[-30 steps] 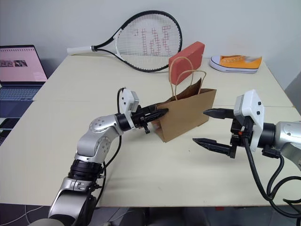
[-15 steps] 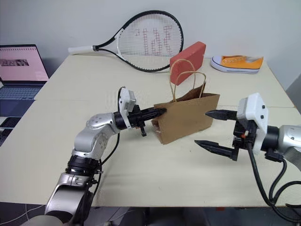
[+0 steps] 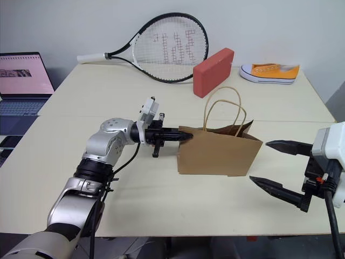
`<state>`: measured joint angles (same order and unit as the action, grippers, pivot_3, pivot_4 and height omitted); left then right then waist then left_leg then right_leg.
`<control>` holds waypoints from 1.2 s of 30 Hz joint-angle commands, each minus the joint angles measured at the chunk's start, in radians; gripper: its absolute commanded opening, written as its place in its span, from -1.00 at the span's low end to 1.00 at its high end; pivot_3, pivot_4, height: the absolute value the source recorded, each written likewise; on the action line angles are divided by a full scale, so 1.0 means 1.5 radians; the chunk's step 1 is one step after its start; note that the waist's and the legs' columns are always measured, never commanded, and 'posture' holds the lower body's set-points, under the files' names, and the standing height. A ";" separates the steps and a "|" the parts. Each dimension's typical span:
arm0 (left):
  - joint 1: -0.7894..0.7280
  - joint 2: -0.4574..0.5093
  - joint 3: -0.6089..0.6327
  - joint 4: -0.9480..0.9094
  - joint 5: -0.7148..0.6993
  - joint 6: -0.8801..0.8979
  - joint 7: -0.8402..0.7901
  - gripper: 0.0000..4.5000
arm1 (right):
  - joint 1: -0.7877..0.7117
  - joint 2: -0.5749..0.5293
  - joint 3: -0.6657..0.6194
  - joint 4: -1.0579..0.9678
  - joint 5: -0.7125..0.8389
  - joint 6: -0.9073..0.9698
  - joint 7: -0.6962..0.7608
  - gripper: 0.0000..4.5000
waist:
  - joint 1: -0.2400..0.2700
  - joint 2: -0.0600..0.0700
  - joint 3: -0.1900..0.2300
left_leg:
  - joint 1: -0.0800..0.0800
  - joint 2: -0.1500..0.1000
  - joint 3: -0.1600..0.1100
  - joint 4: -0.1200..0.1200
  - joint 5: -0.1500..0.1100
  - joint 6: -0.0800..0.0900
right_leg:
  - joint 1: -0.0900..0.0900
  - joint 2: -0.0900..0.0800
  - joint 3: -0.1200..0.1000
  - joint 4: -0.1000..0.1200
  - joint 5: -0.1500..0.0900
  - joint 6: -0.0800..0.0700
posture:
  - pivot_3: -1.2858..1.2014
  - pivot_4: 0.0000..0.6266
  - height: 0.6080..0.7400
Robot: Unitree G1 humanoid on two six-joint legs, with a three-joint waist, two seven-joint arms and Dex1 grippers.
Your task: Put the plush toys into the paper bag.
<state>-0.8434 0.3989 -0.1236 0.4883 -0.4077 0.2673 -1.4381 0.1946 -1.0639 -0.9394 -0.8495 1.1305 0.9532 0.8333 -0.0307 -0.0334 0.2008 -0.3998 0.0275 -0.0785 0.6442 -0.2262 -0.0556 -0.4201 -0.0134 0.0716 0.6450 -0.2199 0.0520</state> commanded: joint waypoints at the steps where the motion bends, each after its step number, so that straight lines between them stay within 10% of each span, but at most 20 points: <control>1: -0.024 -0.004 -0.005 0.016 0.023 -0.027 -0.008 -1.00 | 0.002 -0.012 -0.017 -0.005 0.009 -0.010 -0.003 1.00 | 0.000 0.000 0.000 | 0.000 0.000 0.000 0.000 0.000 0.000 | 0.000 0.000 0.000 0.000 0.000 0.000 | 0.03 -0.52 1.00; 7: -0.037 0.015 -0.013 0.029 0.063 -0.043 -0.009 -0.72 | -0.001 -0.015 0.003 0.001 0.007 -0.020 -0.010 1.00 | 0.001 0.000 0.000 | 0.000 0.000 0.000 0.000 0.000 0.000 | 0.000 0.000 0.000 0.000 0.000 0.000 | 0.03 -0.52 1.00; 17: 0.039 0.107 0.002 -0.079 0.107 -0.075 0.014 0.65 | -0.043 -0.035 0.074 0.057 -0.044 -0.053 -0.003 1.00 | -0.002 0.000 0.000 | 0.000 0.000 0.000 -0.001 0.000 0.000 | 0.000 0.000 0.000 0.000 0.000 0.000 | 0.03 -0.52 1.00; 36: 0.355 0.453 0.301 -0.361 0.023 0.101 0.119 0.65 | -0.193 -0.188 0.219 0.452 -0.280 -0.274 0.336 1.00 | 0.000 0.002 0.001 | 0.001 0.001 0.002 -0.002 0.000 0.000 | -0.001 -0.003 -0.001 0.000 -0.002 -0.004 | 0.03 -0.52 1.00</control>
<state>-0.3096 1.0587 0.2856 -0.0210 -0.3366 0.4036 -1.2571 -0.0721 -1.3243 -0.6142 -0.1817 0.7098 0.5548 1.3031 -0.0305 -0.0307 0.2025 -0.3978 0.0287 -0.0742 0.6408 -0.2265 -0.0558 -0.4223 -0.0180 0.0694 0.6448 -0.2235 0.0465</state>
